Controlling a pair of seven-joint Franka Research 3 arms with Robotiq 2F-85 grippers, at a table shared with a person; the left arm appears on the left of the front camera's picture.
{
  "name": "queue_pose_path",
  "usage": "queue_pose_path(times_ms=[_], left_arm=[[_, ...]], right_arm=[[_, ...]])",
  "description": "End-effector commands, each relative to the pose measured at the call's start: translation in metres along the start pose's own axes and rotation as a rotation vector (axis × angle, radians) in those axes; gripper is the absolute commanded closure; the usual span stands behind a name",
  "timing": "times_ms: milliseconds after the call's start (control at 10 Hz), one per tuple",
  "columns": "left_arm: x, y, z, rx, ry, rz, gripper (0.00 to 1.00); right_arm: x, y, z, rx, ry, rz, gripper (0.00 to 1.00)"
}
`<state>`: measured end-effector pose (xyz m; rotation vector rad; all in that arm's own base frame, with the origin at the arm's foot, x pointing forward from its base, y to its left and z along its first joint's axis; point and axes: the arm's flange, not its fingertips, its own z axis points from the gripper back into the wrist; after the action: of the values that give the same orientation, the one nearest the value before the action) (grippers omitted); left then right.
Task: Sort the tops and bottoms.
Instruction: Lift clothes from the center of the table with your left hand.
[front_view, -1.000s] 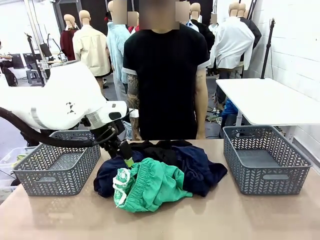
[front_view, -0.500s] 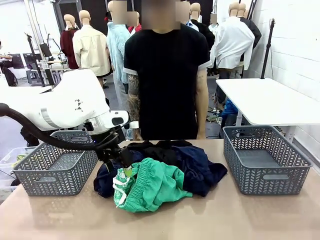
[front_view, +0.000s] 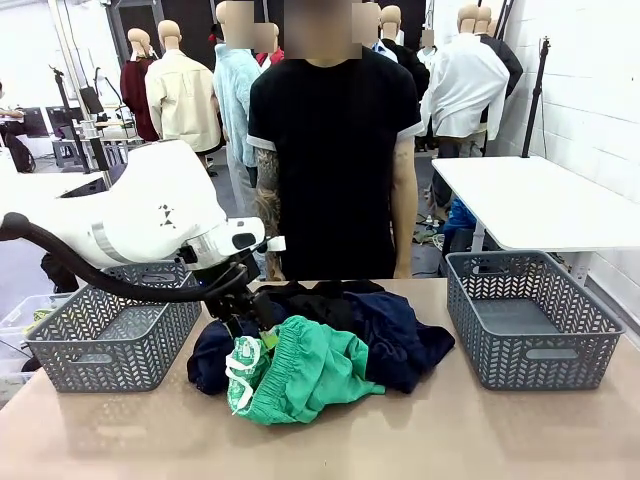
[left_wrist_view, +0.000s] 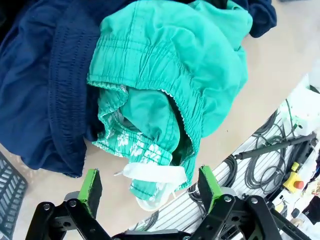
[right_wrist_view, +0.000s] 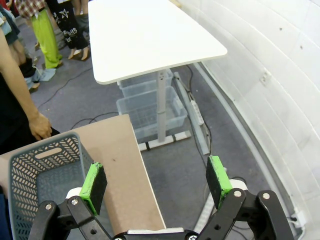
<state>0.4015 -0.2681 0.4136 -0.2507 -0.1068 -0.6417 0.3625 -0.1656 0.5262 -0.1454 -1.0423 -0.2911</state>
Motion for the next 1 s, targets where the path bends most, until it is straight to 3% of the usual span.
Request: queue_pose_path(times_ms=[0,400,900], left_arm=[[0.000,0.002,-0.011,-0.019,0.033,-0.021,0.26],[-0.002,0.001,-0.019,-0.013,0.078,-0.019,1.00],[-0.005,0.001,-0.021,0.004,0.129,-0.048,1.00]], right_arm=[[-0.001,0.000,-0.001,-0.001,0.008,-0.019,0.00],[-0.001,0.000,-0.001,-0.001,0.008,-0.019,0.00],[-0.001,0.000,-0.001,-0.001,0.008,-0.019,0.00]])
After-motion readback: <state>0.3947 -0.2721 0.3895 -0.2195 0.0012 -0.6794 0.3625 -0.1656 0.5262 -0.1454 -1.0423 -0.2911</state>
